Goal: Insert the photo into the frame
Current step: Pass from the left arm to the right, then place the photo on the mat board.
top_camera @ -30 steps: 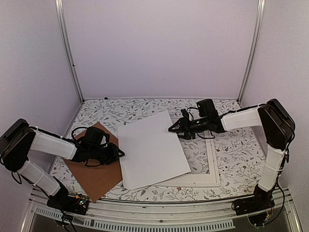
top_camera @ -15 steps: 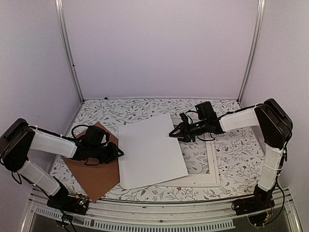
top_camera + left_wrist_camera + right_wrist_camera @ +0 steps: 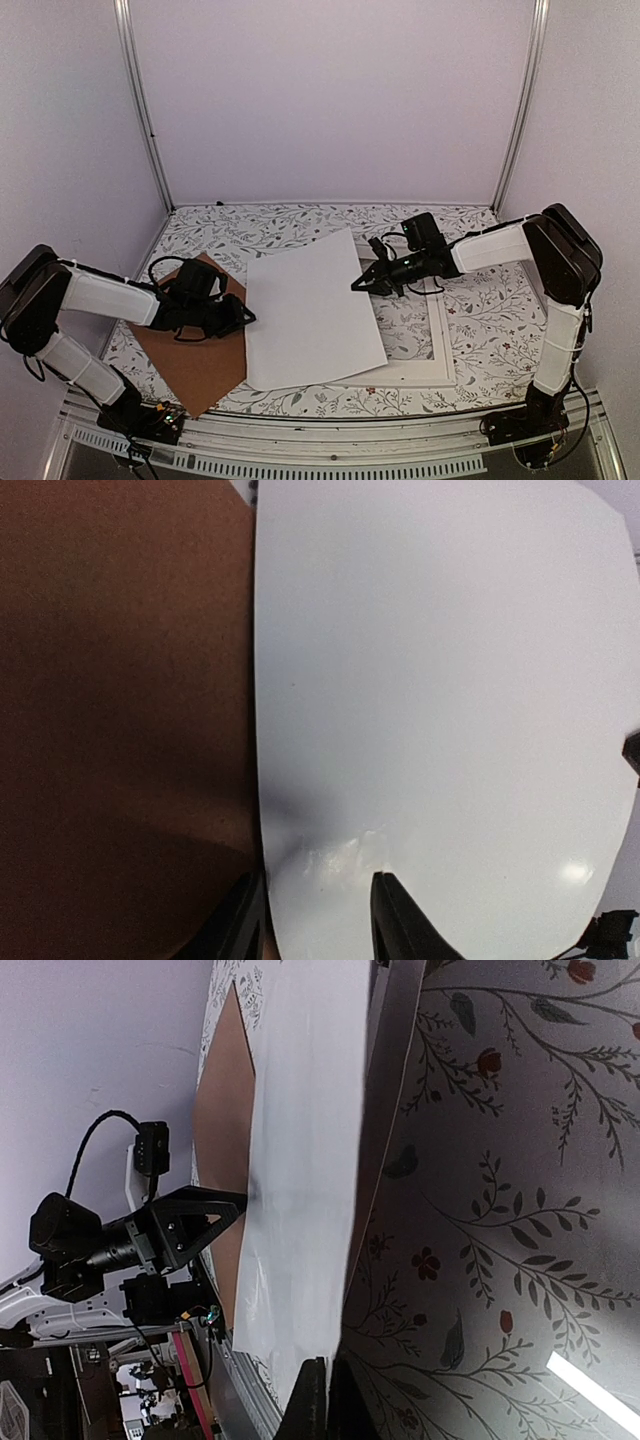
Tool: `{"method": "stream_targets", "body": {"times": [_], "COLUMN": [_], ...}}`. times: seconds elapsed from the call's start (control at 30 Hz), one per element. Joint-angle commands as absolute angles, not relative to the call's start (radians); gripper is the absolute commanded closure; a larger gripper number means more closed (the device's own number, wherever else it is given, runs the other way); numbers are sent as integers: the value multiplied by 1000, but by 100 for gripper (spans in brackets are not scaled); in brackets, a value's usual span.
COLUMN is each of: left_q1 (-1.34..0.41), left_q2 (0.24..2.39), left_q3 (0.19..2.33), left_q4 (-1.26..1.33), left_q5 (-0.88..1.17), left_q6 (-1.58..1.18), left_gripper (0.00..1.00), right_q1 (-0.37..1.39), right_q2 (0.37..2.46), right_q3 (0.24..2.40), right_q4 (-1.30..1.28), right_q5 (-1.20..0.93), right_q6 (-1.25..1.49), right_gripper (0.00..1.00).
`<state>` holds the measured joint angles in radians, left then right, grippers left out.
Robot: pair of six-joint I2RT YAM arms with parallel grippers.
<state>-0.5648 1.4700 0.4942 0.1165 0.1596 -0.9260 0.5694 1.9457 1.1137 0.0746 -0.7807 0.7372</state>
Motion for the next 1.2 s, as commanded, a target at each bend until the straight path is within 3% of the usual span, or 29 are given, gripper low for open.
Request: {"method": "stream_targets", "body": {"times": [0.0,0.3,0.57,0.87,1.17], "left_q1": [-562,-559,-559,-560,-563], "left_q2": [1428,1332,1315,1333,1349], "left_q3": [528,612,668,698,694], "left_q4": [83,-63,-143,-155,-150], "left_q5": [135,106,88,101,103], "left_q6": [-894,-828,-780,-752,-746], "left_gripper": [61,58,43,40,39], "right_q1": [570,479,323,227,227], "right_q2": [1890,1679,1533,1483,1519], "right_q3": [1108,998,915,894,856], "right_q4": [72,-16,-250,-417,-307], "right_q5": [-773,-729,-689,-641,-730], "right_q6": [719,700,552,387,399], "right_gripper": [100,100,100,100,100]}}
